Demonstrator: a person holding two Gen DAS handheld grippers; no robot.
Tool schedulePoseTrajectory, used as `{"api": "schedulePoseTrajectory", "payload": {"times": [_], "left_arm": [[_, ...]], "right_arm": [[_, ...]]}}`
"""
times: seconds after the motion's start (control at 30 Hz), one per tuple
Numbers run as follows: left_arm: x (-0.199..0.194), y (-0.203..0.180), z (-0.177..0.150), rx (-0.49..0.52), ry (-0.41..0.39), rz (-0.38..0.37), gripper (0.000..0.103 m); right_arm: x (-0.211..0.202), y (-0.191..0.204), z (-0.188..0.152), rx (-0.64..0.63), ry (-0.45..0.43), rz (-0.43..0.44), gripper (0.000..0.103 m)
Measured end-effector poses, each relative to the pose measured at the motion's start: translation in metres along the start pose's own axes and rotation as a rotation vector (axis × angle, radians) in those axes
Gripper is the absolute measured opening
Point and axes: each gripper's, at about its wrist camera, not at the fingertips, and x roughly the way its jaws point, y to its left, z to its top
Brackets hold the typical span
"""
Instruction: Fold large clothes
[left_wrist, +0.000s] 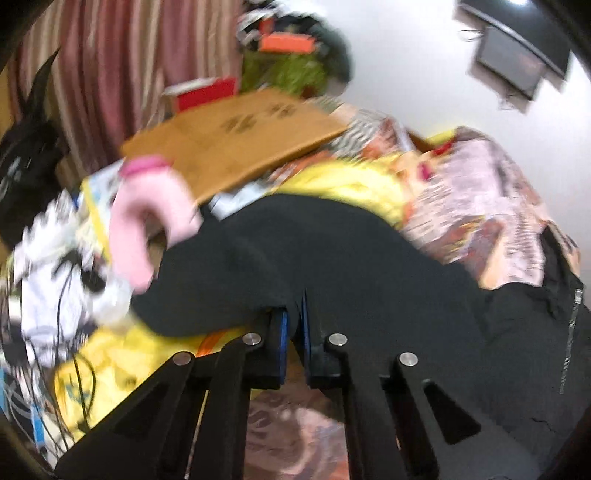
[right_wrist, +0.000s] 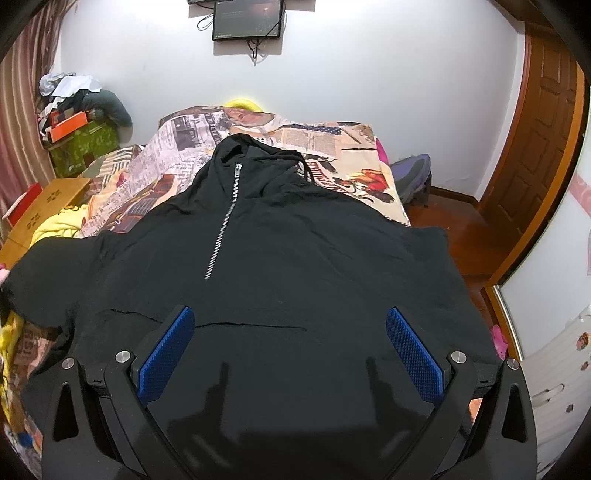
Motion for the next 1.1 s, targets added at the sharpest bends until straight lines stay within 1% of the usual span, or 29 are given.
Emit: {"api": "schedulePoseTrajectory", "payload": {"times": [0.07,0.1,0.17,0.2,0.23,0.27,0.33,0.43,0.5,0.6,0.63,0.7,0.77,0.87,0.93,1.0,1.03,1.1], "left_arm": [[-0.018,-0.019,0.013,0.036,-0.050,-0.051,0.004],[-0.024,-0.021,0.020,0.047,-0.066,-0.069,0.003],[-0.043,-0.042,0.035,0.083,-0.111,-0.132,0.003],[-0.055,-0.062,0.044,0.102,-0.131,-0.185,0.003],[-0.062,-0.075,0.050,0.116,-0.139,-0.226,0.002],[-0.067,-0.083,0.053,0.126,-0.143,-0.250,0.002],[-0.081,-0.115,0.057,0.171,-0.154,-0.323,0.002],[-0.094,-0.163,0.051,0.247,-0.149,-0.410,0.002],[-0.101,-0.191,0.038,0.295,-0.137,-0.453,0.002],[-0.102,-0.228,0.013,0.364,-0.084,-0.516,0.002],[-0.101,-0.244,0.001,0.398,-0.053,-0.540,0.002],[-0.101,-0.263,-0.019,0.447,-0.018,-0.561,0.002],[-0.099,-0.284,-0.049,0.527,0.040,-0.587,0.002],[-0.095,-0.300,-0.087,0.610,0.110,-0.599,0.002],[-0.089,-0.310,-0.115,0.683,0.156,-0.576,0.002],[-0.087,-0.316,-0.133,0.728,0.189,-0.556,0.002],[-0.084,-0.317,-0.144,0.753,0.223,-0.548,0.002],[-0.081,-0.317,-0.155,0.780,0.255,-0.539,0.003]], "right_arm": [[-0.003,-0.004,-0.002,0.007,-0.006,-0.002,0.103],[-0.004,-0.008,-0.001,0.012,-0.010,-0.002,0.103],[-0.007,-0.013,-0.001,0.018,-0.018,-0.005,0.103],[-0.008,-0.015,-0.002,0.020,-0.023,-0.007,0.103],[-0.010,-0.017,-0.001,0.021,-0.027,-0.008,0.103],[-0.011,-0.020,-0.001,0.021,-0.034,-0.007,0.103],[-0.013,-0.024,0.000,0.022,-0.042,-0.004,0.103],[-0.015,-0.032,0.000,0.019,-0.051,-0.007,0.103],[-0.016,-0.037,0.000,0.018,-0.055,-0.007,0.103],[-0.015,-0.044,-0.002,0.019,-0.054,-0.008,0.103],[-0.015,-0.046,-0.003,0.019,-0.051,-0.008,0.103],[-0.013,-0.050,-0.004,0.023,-0.043,-0.003,0.103],[-0.010,-0.054,-0.007,0.028,-0.030,0.002,0.103],[-0.007,-0.059,-0.012,0.029,-0.014,0.009,0.103],[-0.007,-0.061,-0.015,0.026,-0.006,0.008,0.103],[-0.006,-0.061,-0.017,0.022,-0.002,0.007,0.103],[-0.006,-0.061,-0.018,0.019,0.000,0.008,0.103],[-0.006,-0.060,-0.019,0.012,0.003,0.014,0.103]]}}
